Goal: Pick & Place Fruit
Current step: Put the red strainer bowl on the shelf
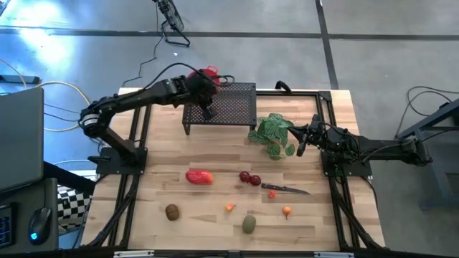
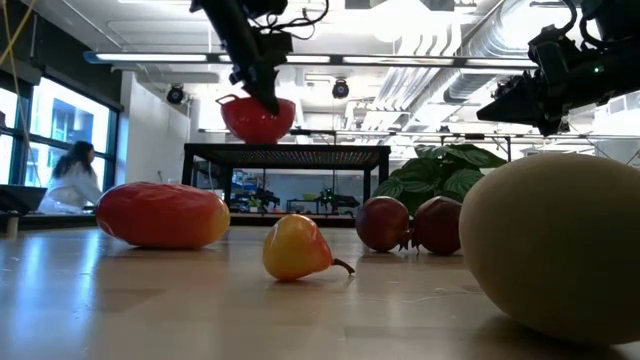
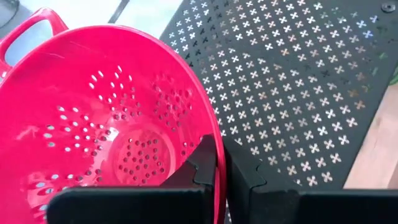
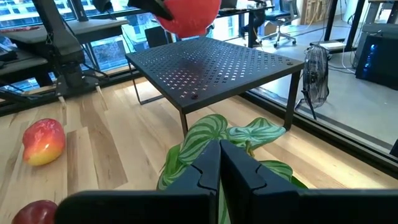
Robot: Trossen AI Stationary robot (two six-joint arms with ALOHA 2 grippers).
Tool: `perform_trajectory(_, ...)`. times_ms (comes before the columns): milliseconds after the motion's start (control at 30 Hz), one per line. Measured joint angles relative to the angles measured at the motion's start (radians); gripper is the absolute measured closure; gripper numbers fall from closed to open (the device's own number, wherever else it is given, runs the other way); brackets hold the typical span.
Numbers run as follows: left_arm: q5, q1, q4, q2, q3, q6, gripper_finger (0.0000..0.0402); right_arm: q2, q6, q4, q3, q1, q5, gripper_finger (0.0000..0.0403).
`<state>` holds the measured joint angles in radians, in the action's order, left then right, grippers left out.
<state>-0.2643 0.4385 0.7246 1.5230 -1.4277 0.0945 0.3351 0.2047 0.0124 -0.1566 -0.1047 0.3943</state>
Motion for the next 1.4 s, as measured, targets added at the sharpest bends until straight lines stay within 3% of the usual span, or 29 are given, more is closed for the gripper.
perform_trajectory(467, -0.003, 0.0, 0.008, 0.001, 0.001, -0.042, 0.0394, 0.0, 0.0, 0.0, 0.0, 0.0, 0.0, 0.04)
perform_trajectory(1400, 0.098, -0.001, 0.009, 0.001, 0.001, -0.047, 0.0394, 0.0, 0.001, -0.001, 0.0, 0.0, 0.0, 0.04)
